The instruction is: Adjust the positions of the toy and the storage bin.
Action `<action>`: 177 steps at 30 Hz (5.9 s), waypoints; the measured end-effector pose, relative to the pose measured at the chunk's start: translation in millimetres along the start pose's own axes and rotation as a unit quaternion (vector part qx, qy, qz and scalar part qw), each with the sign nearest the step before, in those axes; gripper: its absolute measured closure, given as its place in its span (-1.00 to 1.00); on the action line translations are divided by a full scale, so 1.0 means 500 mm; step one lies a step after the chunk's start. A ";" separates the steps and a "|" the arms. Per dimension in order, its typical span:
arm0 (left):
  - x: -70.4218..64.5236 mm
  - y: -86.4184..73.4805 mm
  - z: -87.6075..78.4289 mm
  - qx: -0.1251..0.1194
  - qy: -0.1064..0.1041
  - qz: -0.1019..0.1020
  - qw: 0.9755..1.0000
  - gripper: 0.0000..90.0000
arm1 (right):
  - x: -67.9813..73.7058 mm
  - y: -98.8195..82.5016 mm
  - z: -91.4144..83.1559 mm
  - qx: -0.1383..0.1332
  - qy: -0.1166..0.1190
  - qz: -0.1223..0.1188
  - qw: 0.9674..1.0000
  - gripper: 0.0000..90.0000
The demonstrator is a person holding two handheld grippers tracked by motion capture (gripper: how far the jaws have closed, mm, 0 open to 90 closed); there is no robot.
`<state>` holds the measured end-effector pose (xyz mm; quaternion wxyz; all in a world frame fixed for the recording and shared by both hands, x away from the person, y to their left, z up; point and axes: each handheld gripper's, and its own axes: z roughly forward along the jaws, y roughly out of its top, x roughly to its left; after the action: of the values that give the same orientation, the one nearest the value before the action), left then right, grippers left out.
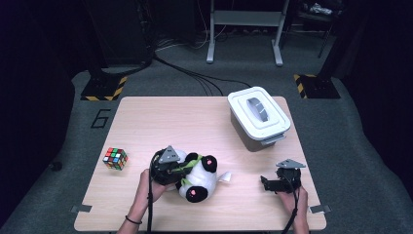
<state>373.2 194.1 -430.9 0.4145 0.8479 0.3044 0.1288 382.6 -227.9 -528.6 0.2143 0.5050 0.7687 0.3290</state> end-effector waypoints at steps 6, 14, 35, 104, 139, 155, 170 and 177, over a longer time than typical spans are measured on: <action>0.042 -0.001 -0.025 -0.001 0.011 -0.001 1.000 0.69 | 0.000 0.000 0.000 0.000 0.000 0.001 1.000 -0.96; 0.076 -0.002 -0.049 -0.003 0.004 0.026 1.000 0.69 | 0.000 0.000 0.000 0.001 -0.002 0.002 1.000 -0.96; 0.158 -0.056 -0.079 0.025 -0.019 0.021 0.999 0.68 | 0.000 0.000 0.000 0.001 -0.004 0.004 1.000 -0.96; 0.120 -0.335 -0.105 0.046 0.184 -0.146 0.971 -1.00 | -0.002 0.005 0.000 0.009 0.002 0.006 1.000 -0.97; 0.121 -0.334 -0.103 0.044 0.185 -0.147 0.971 -1.00 | -0.007 0.131 -0.111 -0.029 0.009 -0.005 1.000 -1.00; 0.121 -0.334 -0.103 0.044 0.185 -0.146 0.971 -1.00 | -0.016 0.230 -0.112 -0.040 0.001 -0.023 0.999 -1.00; 0.121 -0.334 -0.101 0.039 0.187 -0.146 0.971 -1.00 | -0.032 0.303 -0.069 -0.046 0.006 -0.022 0.999 -0.92; 0.121 -0.334 -0.101 0.039 0.187 -0.146 0.971 -1.00 | -0.033 0.338 -0.041 -0.055 -0.003 -0.019 0.998 -0.63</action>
<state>328.1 342.0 -532.1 0.3309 0.7707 0.5018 0.2113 483.0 -202.6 -392.2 0.2507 0.4785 0.7584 0.3648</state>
